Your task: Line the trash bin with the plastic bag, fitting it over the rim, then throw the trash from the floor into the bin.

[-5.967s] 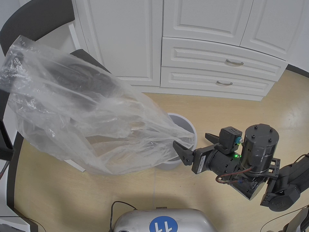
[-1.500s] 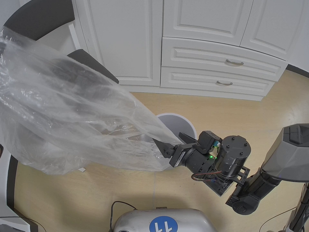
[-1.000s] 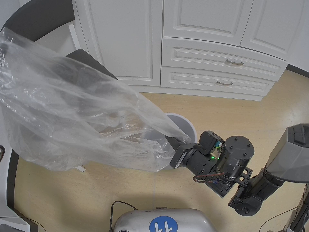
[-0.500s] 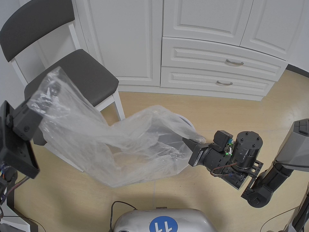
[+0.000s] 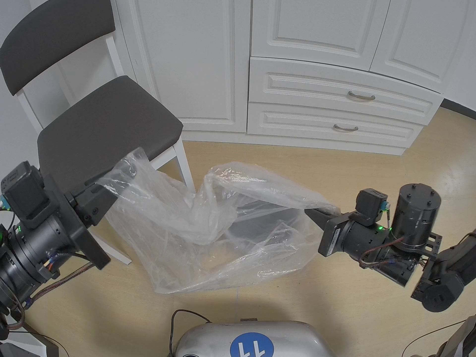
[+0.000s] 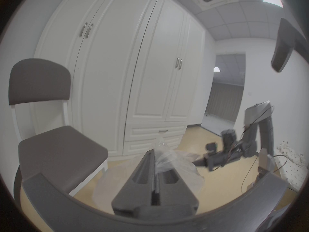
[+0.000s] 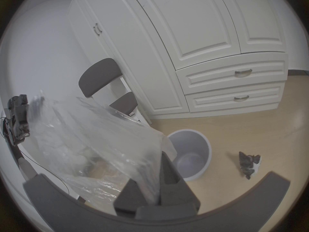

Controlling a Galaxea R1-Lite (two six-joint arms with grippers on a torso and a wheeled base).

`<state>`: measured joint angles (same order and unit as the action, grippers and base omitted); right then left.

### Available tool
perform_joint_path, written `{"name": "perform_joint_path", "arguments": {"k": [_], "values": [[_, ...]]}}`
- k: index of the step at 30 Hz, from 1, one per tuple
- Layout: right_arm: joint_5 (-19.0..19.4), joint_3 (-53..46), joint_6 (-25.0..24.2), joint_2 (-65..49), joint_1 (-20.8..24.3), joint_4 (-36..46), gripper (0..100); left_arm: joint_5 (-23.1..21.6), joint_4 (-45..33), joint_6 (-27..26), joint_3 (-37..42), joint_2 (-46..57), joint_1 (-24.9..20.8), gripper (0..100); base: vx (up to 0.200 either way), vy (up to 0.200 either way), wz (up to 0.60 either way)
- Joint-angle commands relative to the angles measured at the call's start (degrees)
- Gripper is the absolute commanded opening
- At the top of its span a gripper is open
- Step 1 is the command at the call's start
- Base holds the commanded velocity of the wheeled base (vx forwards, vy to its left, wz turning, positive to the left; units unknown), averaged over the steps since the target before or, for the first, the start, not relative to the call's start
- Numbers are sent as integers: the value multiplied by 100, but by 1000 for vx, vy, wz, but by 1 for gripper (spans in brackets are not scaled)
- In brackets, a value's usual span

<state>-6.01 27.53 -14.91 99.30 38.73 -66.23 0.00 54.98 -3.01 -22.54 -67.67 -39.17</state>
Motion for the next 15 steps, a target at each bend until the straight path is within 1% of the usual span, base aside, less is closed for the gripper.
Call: {"name": "perform_joint_path", "arguments": {"k": [1, 3, 5, 9, 12, 13, 15], "values": [[-287, -63, 190, -957, 258, 383, 0, 167, -348, 11, -172, -299, 234, 0, 0, 0, 0], [-586, -98, 392, -983, 328, 383, 0, 193, -435, 2, -172, -379, 234, 0, 0, 0, 0], [-832, -195, 621, -1080, 416, 400, 0, 334, -444, -42, -163, -449, 225, 0, 0, 0, 0], [-1166, -362, 1131, -1326, 636, 427, 0, 677, -462, -68, -181, -528, 225, 0, 0, 0, 0], [-1377, -450, 1429, -1431, 785, 427, 0, 879, -576, -138, -216, -519, 234, 0, 0, 0, 0], [-1394, -450, 1465, -1449, 829, 427, 0, 914, -594, -156, -216, -519, 234, 0, 0, 0, 0], [-1596, -511, 1790, -1502, 1146, 418, 0, 1116, -673, -270, -216, -510, 234, 0, 0, 0, 0]]}}
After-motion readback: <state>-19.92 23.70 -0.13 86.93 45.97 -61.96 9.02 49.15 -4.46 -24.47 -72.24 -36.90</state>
